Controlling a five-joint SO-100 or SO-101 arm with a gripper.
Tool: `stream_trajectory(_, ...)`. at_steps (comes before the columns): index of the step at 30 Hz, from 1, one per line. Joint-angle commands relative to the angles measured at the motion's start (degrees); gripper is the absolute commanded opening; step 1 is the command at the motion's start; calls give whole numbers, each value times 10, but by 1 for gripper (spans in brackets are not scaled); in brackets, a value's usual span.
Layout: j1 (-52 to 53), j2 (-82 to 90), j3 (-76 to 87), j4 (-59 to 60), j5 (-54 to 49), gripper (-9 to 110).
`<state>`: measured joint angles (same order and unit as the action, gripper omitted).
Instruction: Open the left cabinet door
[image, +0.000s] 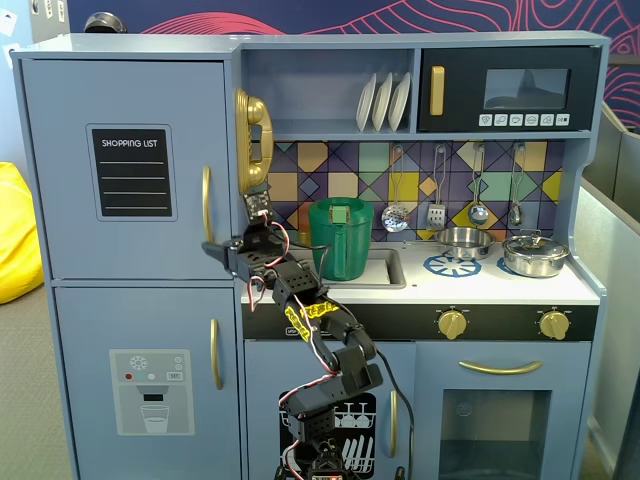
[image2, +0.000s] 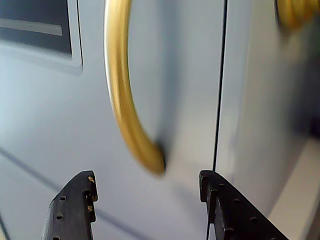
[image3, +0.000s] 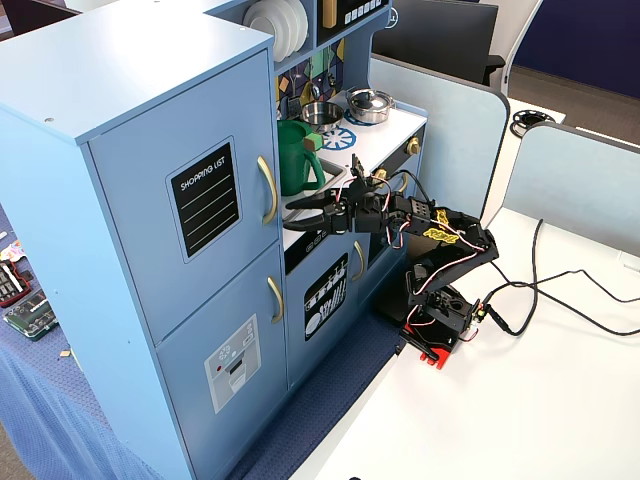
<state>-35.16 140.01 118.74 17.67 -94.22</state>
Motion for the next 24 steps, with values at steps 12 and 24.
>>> stream_trajectory(12, -41, -106, -149, -99, -68, 17)
stream_trajectory(24, -155, -65, -153, -14, -122, 16)
